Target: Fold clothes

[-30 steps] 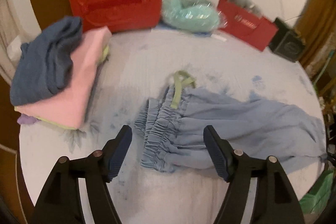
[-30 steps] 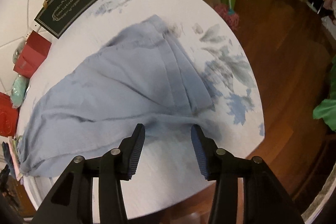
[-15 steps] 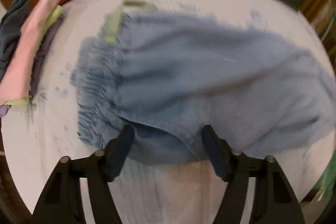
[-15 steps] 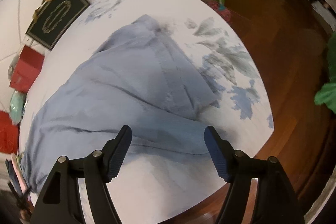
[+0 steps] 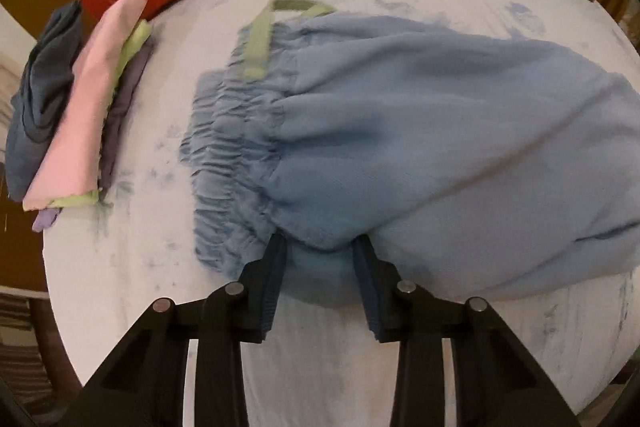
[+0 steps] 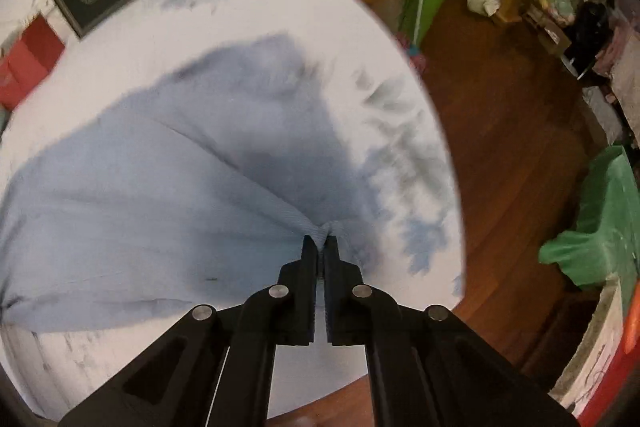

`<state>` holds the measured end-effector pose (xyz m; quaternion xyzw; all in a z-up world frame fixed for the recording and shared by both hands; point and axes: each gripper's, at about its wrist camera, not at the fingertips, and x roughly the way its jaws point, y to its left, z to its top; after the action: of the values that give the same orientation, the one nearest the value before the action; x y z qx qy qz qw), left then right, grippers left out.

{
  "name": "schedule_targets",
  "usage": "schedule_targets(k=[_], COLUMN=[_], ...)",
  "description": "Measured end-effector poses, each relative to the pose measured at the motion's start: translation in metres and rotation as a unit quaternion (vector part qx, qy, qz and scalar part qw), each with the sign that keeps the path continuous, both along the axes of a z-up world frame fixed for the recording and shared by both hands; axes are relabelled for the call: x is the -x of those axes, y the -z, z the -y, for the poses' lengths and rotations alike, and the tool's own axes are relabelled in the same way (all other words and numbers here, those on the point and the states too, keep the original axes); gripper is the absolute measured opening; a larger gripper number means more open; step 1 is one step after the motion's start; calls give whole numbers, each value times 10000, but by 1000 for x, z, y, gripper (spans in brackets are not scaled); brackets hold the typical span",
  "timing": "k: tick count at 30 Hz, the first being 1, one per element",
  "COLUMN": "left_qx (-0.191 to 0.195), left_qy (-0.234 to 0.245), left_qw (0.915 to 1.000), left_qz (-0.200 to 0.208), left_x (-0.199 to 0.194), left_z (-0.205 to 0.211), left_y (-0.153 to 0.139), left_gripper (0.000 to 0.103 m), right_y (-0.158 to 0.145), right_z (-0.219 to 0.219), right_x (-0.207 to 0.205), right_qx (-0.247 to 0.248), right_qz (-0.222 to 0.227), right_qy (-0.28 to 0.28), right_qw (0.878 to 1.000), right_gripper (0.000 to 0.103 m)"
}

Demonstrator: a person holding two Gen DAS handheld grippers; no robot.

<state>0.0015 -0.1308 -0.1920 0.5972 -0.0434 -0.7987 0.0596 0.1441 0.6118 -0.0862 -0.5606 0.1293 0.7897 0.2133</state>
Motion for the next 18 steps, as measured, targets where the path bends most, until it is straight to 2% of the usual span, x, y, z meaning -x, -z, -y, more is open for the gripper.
schedule_targets(k=[1, 3, 4, 6, 7, 9, 13, 15, 18], left_qx=[-61, -230, -372, -461, -423, -332, -394, -373, -258], left_qy=[-3, -87, -180, -402, -527, -784, -1126, -1232, -1290], left_qw=[10000, 9994, 9982, 9958, 9946, 9920, 9898, 9898, 9905], left_qz=[-54, -256, -424, -684, -782, -930, -773, -618, -412], left_x=[-1, -3, -2, 1, 4, 12, 21, 20, 16], left_z=[2, 6, 10, 20, 27, 40, 55, 56, 52], left_y=[-4, -18, -28, -42, -47, -52, -39, -29, -15], left_gripper=[35, 36, 38, 55, 57, 58, 58, 58, 58], right_y=[4, 10, 7, 0, -4, -10, 1, 9, 18], right_z=[-5, -14, -17, -24, -25, -28, -38, -39, -35], right_x=[1, 3, 3, 4, 9, 20, 54, 70, 89], right_qx=[-224, -487, -363, -116, -14, 186, 339, 371, 271], right_qz=[307, 729, 556, 209, 31, -310, -444, -426, -323], right_qy=[-27, -53, -35, -5, -27, -69, -65, -92, -188], right_qw=[9993, 9961, 9978, 9997, 10000, 9993, 9984, 9984, 9989], right_gripper=[9, 33, 36, 36, 36, 36, 39, 54, 63])
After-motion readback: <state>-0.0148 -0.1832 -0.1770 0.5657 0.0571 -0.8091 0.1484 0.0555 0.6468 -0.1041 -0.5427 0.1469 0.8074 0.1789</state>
